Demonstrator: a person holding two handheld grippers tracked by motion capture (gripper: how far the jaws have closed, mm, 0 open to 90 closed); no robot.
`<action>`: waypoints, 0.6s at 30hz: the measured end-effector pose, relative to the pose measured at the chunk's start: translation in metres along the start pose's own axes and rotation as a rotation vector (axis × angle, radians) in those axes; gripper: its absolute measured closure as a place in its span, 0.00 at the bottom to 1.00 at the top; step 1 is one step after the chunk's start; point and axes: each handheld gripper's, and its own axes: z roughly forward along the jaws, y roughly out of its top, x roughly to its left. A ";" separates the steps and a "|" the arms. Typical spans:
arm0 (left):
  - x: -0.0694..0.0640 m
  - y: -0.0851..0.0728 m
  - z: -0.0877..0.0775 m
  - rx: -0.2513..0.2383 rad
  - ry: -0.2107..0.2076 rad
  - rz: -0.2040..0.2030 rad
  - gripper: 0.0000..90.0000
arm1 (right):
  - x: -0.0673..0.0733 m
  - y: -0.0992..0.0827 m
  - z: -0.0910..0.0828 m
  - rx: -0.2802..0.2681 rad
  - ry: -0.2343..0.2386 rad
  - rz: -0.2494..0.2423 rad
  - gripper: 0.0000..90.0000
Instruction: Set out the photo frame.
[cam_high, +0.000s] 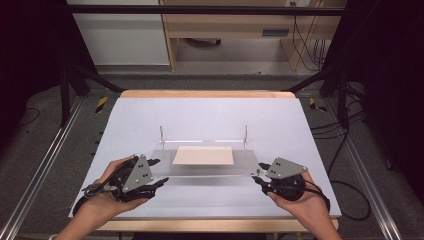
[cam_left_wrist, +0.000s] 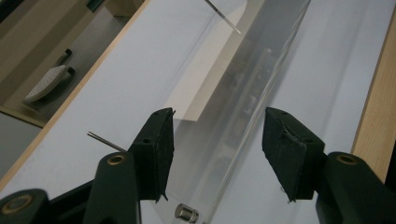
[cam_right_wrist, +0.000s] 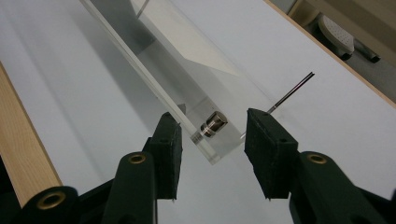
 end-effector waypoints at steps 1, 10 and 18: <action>-0.001 -0.002 0.002 0.005 -0.003 0.004 0.50 | 0.000 0.000 0.000 0.001 0.001 0.001 0.63; -0.013 -0.005 0.014 0.051 0.021 0.070 0.59 | -0.002 0.002 0.000 0.013 0.011 0.013 0.63; -0.013 -0.002 0.026 0.074 0.051 0.096 0.66 | -0.004 0.005 0.000 0.031 0.028 0.016 0.63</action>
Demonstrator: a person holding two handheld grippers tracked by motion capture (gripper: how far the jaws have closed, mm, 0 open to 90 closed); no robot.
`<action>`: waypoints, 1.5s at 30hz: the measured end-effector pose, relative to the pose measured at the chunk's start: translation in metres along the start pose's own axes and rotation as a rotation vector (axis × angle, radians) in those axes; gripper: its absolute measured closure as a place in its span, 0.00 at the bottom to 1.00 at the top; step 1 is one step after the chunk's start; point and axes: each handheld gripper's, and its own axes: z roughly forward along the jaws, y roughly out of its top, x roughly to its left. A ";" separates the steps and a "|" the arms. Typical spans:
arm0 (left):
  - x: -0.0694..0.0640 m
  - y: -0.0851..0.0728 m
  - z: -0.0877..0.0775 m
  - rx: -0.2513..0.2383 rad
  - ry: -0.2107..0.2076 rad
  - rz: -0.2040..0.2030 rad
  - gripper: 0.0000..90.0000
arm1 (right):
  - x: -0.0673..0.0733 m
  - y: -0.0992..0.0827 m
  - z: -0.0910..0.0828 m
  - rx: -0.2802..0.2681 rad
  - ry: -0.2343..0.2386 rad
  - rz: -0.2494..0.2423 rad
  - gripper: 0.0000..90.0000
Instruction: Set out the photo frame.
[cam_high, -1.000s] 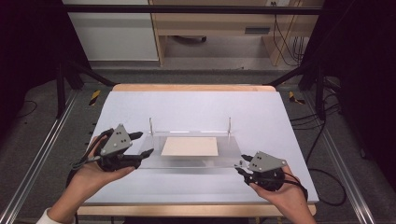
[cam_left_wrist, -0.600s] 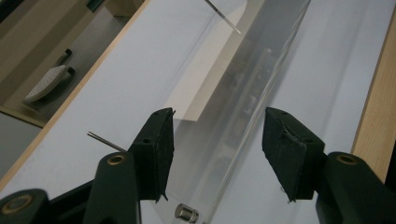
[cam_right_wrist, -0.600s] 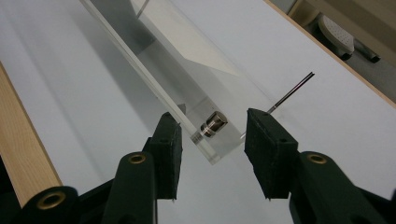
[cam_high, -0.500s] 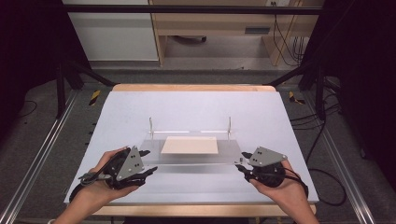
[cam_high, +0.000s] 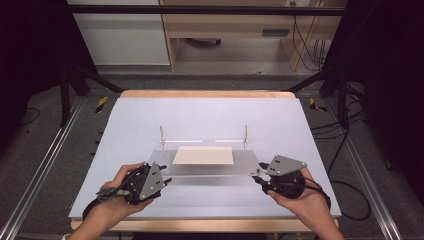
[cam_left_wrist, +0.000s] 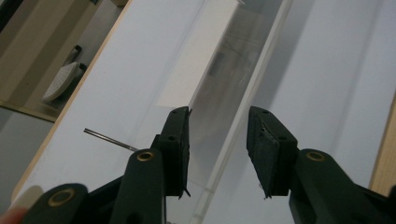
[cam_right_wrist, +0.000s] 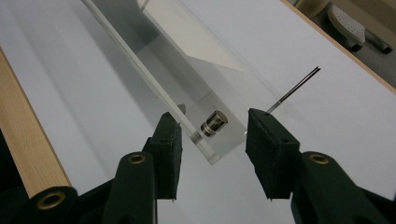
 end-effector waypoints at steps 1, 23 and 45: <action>0.000 0.000 0.002 0.007 0.010 0.012 0.66 | -0.001 0.000 0.000 0.001 0.004 0.000 0.62; 0.007 0.003 0.002 0.040 0.106 0.007 0.79 | -0.007 -0.002 0.001 -0.067 -0.011 0.019 0.56; 0.034 0.017 -0.001 0.052 0.057 -0.041 0.80 | -0.016 0.016 0.007 -0.090 -0.040 -0.053 0.70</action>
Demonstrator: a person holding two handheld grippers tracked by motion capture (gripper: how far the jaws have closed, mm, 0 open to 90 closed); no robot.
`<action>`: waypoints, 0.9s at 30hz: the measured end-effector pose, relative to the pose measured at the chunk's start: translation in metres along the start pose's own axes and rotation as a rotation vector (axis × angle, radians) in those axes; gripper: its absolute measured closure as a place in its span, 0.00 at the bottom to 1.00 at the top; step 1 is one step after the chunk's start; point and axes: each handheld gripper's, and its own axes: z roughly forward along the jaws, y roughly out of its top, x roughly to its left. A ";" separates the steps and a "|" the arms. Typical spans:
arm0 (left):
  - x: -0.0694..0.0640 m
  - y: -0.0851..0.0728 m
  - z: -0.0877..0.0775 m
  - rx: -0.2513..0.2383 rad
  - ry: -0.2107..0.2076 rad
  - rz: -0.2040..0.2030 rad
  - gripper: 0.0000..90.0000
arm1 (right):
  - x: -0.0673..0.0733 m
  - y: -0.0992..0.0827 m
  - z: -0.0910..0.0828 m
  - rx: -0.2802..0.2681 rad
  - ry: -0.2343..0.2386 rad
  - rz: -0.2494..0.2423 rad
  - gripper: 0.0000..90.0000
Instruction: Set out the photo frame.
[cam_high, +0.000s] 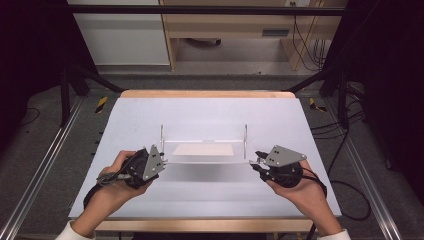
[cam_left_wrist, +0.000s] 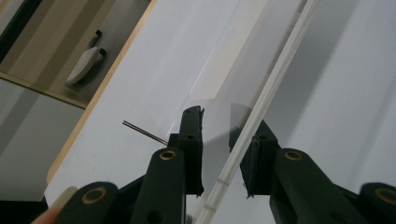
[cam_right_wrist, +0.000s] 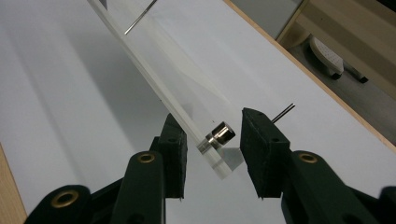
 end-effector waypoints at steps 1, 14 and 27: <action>0.002 0.001 0.000 0.003 -0.005 -0.003 0.80 | -0.001 0.002 0.000 0.004 0.002 -0.001 0.70; 0.035 0.016 0.001 0.033 -0.086 -0.035 0.80 | -0.021 0.016 0.002 -0.016 0.010 0.013 0.70; 0.065 0.027 0.005 0.022 -0.122 -0.048 0.78 | -0.038 0.023 0.007 -0.093 -0.016 0.066 0.69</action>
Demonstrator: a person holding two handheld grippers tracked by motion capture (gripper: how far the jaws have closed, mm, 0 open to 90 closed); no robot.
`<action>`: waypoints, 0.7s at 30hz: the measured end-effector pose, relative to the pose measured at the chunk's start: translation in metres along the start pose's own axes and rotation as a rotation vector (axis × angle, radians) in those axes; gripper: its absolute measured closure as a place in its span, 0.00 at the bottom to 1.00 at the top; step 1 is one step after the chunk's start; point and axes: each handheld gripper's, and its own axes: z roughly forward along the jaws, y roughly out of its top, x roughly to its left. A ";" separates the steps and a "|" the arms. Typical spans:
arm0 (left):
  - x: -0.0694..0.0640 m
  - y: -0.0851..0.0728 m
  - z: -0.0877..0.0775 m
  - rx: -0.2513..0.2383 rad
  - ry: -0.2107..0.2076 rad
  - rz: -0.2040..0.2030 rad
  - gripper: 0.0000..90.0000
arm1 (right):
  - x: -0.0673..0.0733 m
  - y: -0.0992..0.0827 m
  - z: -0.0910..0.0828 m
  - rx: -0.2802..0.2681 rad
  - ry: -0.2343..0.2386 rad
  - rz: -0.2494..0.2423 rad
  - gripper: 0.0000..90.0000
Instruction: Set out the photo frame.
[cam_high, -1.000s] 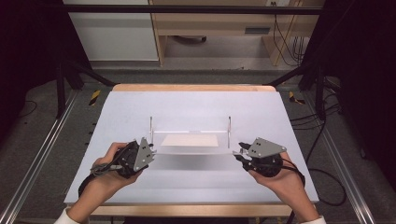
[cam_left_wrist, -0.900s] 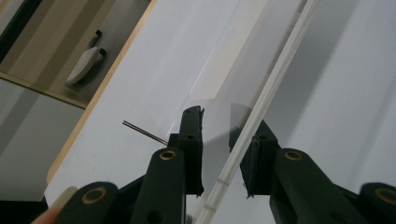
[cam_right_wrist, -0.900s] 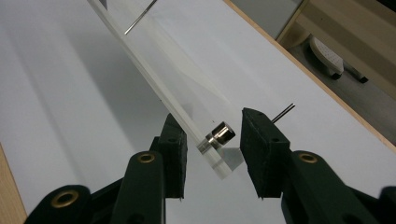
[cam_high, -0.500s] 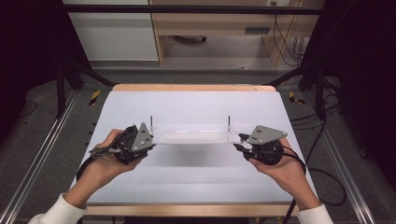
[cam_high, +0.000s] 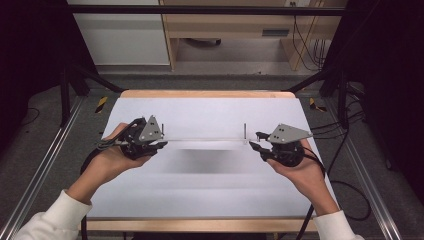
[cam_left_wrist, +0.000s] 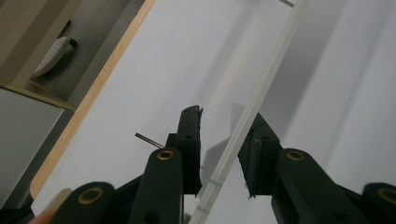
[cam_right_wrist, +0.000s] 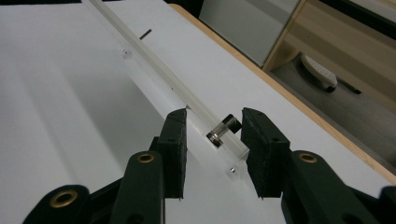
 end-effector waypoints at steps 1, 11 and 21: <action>0.002 0.001 0.000 0.001 -0.003 -0.003 0.78 | -0.001 0.001 0.001 -0.005 -0.007 -0.002 0.69; 0.014 0.005 0.002 -0.005 -0.022 -0.011 0.77 | -0.004 -0.003 0.006 -0.076 -0.041 0.011 0.66; 0.024 0.007 0.004 -0.021 -0.030 -0.030 0.75 | -0.014 -0.003 0.015 -0.067 -0.017 0.052 0.68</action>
